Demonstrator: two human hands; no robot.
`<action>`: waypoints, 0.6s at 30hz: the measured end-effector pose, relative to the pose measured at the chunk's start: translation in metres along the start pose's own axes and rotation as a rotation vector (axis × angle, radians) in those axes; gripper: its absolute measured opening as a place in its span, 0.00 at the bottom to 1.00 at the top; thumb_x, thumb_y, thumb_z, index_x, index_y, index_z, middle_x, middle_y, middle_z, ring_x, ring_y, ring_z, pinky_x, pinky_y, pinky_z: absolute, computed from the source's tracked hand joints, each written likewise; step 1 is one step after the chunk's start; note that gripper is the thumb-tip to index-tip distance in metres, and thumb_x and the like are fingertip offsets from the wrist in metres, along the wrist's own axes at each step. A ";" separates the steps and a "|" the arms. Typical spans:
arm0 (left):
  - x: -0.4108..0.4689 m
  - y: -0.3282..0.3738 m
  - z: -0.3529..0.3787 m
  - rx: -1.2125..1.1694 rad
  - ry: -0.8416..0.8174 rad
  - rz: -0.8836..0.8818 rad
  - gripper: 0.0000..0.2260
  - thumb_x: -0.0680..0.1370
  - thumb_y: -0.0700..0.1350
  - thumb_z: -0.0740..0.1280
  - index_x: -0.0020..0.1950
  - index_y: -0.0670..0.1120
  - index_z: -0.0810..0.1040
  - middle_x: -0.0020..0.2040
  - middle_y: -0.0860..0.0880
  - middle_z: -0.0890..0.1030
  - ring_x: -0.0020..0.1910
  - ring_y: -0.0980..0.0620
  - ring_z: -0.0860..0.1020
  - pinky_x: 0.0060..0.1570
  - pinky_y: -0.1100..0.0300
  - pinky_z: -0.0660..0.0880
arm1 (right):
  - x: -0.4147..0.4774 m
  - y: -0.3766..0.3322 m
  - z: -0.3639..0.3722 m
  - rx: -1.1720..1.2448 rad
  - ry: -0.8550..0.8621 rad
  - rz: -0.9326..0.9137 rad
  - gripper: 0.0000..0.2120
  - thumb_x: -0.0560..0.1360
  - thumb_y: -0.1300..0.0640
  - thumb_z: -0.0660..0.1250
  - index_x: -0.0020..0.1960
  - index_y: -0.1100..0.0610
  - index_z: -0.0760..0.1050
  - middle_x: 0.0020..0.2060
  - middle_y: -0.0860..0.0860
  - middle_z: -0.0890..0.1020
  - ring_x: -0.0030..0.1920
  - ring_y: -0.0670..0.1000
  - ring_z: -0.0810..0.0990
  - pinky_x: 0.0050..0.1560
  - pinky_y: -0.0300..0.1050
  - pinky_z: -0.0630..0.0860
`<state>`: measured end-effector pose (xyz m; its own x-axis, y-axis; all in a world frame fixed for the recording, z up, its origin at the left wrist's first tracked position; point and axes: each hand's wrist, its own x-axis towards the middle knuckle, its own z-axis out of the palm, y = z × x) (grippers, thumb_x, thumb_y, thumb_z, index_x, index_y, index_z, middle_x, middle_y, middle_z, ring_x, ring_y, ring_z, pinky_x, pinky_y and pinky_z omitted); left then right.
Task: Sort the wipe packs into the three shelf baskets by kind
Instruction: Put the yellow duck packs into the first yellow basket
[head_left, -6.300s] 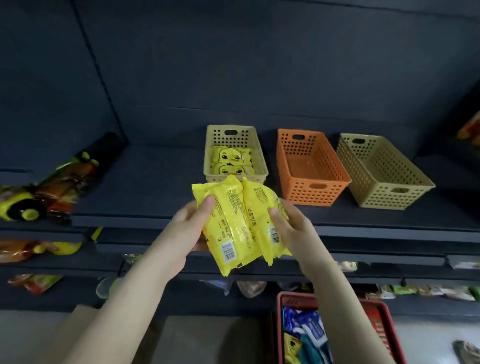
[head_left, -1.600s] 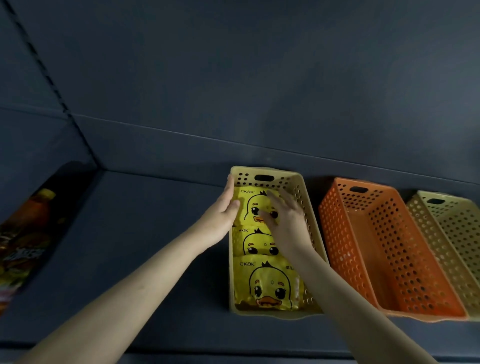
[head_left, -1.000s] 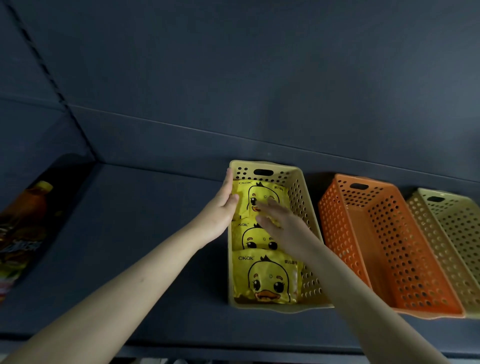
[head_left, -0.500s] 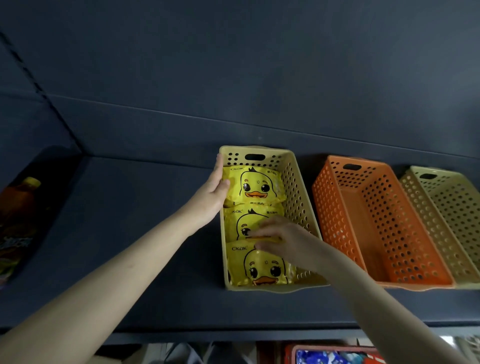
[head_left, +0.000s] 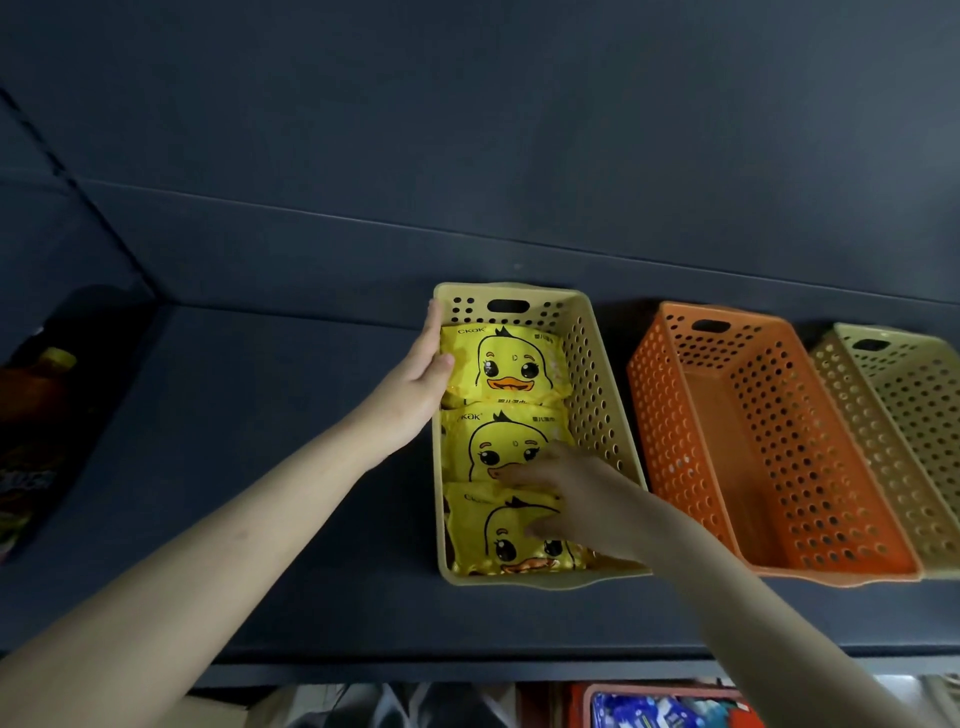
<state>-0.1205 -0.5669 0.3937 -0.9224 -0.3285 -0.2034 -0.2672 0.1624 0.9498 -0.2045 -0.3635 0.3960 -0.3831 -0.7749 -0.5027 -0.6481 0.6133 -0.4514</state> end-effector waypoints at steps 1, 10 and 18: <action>0.000 0.000 0.000 -0.006 -0.002 -0.001 0.26 0.84 0.49 0.50 0.77 0.62 0.39 0.77 0.62 0.42 0.68 0.68 0.48 0.63 0.71 0.50 | 0.000 0.000 0.002 -0.024 0.048 0.019 0.29 0.72 0.54 0.73 0.70 0.43 0.69 0.64 0.48 0.70 0.65 0.49 0.70 0.65 0.43 0.68; 0.003 -0.003 0.000 0.012 -0.005 -0.011 0.26 0.84 0.50 0.50 0.76 0.62 0.38 0.77 0.62 0.40 0.71 0.65 0.47 0.56 0.80 0.52 | 0.004 0.002 -0.002 0.125 0.168 0.073 0.28 0.73 0.55 0.72 0.71 0.46 0.69 0.64 0.50 0.74 0.61 0.48 0.74 0.59 0.37 0.71; 0.006 -0.005 0.002 0.023 0.010 0.005 0.26 0.84 0.49 0.49 0.77 0.61 0.38 0.78 0.61 0.41 0.71 0.66 0.47 0.65 0.70 0.50 | 0.007 -0.024 0.016 0.031 0.002 -0.072 0.36 0.67 0.51 0.77 0.71 0.42 0.67 0.47 0.43 0.70 0.43 0.38 0.68 0.55 0.39 0.71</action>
<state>-0.1248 -0.5676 0.3872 -0.9210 -0.3366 -0.1960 -0.2690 0.1858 0.9451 -0.1810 -0.3810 0.3920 -0.3379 -0.8175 -0.4665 -0.6536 0.5604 -0.5087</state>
